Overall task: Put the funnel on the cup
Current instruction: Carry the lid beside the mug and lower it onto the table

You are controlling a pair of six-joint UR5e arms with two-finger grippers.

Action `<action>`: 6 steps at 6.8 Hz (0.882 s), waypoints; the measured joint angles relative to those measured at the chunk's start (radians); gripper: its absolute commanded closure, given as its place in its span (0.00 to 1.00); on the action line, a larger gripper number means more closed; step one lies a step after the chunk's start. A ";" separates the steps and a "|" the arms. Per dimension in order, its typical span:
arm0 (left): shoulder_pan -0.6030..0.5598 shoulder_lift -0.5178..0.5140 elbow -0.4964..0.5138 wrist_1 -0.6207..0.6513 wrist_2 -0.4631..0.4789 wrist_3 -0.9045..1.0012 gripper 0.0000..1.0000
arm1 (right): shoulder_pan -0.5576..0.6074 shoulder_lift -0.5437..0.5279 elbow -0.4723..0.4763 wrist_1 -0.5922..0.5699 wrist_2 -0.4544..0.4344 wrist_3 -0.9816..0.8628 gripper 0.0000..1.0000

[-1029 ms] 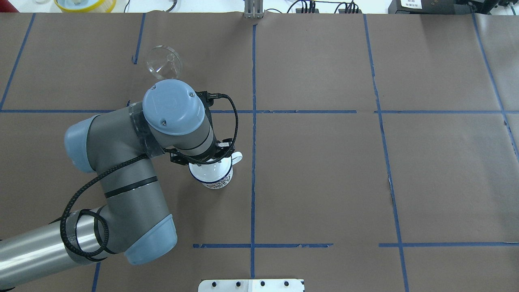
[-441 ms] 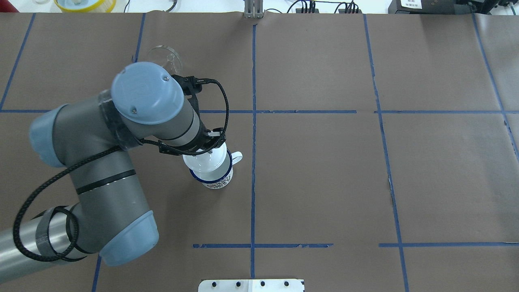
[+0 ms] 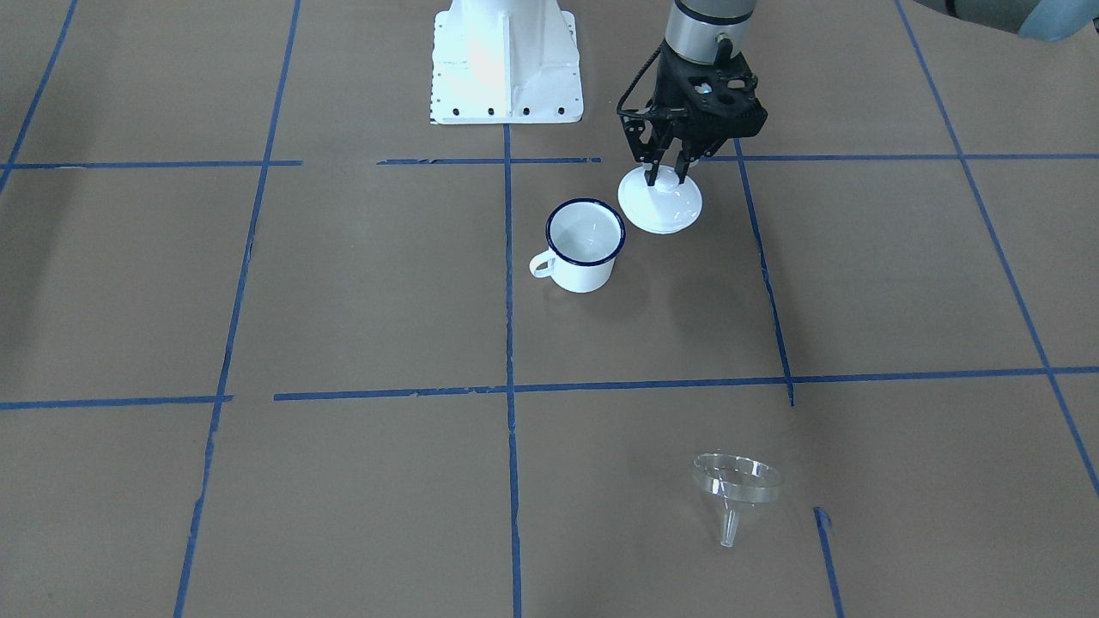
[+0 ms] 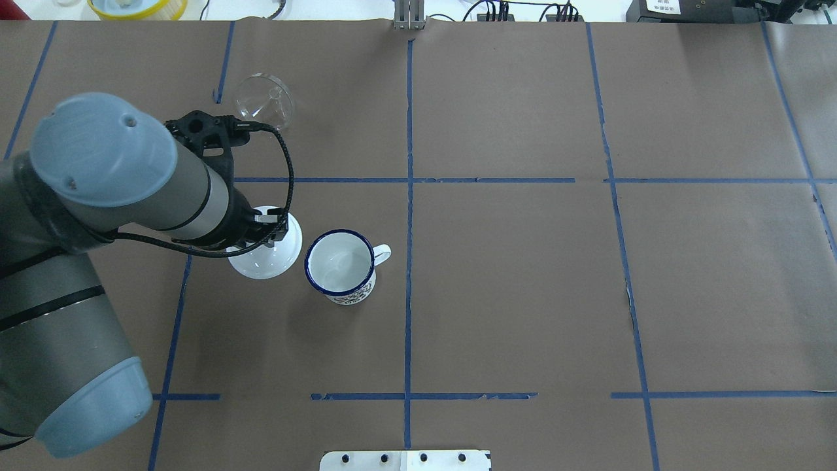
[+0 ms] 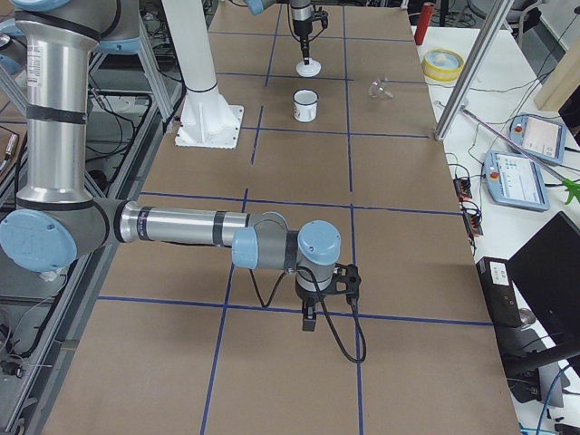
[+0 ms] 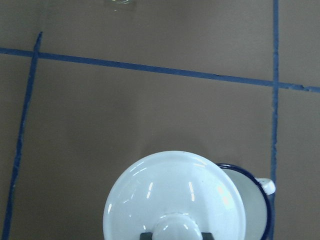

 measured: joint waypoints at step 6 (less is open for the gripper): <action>0.014 0.141 0.281 -0.406 -0.009 0.105 1.00 | 0.000 0.000 0.000 0.000 0.000 0.000 0.00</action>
